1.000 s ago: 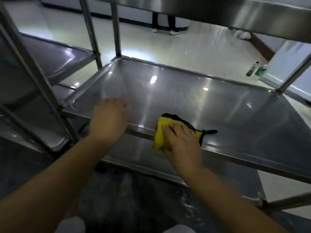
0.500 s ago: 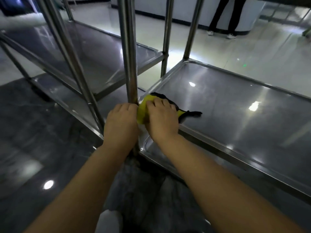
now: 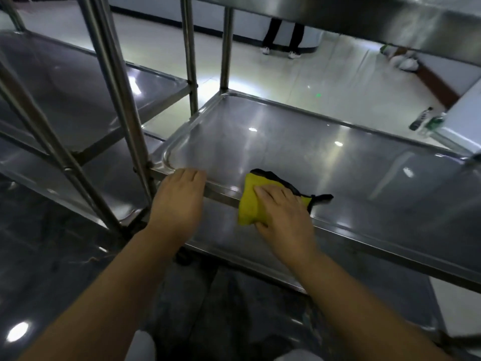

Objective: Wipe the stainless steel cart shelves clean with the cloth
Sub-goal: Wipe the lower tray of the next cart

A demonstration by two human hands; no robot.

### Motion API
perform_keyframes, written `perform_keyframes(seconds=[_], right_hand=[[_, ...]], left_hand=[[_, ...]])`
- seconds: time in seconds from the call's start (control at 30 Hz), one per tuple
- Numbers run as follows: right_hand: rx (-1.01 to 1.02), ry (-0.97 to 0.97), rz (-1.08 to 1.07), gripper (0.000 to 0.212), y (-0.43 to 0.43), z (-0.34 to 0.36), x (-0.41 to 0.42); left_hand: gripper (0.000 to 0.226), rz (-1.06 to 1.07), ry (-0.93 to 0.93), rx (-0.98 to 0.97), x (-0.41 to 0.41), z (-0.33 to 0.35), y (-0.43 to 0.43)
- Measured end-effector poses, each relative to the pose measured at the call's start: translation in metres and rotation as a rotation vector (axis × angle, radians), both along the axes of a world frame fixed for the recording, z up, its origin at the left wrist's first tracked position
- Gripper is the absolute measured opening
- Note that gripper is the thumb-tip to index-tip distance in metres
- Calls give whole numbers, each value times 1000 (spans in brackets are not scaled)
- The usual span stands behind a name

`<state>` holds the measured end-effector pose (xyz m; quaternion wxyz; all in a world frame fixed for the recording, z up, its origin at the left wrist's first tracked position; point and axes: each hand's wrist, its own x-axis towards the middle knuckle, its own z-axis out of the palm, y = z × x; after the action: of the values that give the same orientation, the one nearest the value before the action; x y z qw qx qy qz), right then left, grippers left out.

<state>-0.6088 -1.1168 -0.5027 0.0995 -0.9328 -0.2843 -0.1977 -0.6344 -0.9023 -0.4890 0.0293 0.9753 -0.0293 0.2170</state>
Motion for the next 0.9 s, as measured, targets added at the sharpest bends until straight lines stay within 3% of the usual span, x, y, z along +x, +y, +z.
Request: perform_keyframes(seconds=[0.17, 0.3, 0.43, 0.53, 0.67, 0.9], right_hand=[[36, 39, -160, 79, -83, 2, -27], [43, 86, -239, 74, -92, 8, -38], [-8, 123, -185, 67, -41, 17, -26], [-68, 250, -62, 80, 21, 27, -4], [-81, 417, 68, 62, 105, 32, 37], [-91, 525, 89, 67, 171, 35, 81]], left_hand=[[33, -71, -1, 10, -4, 3, -22], [33, -68, 26, 12, -5, 10, -15], [30, -2, 54, -57, -3, 16, 4], [30, 52, 46, -98, -3, 17, 19], [27, 84, 9, -90, -10, 13, 38], [33, 231, -30, -137, -16, 8, 53]])
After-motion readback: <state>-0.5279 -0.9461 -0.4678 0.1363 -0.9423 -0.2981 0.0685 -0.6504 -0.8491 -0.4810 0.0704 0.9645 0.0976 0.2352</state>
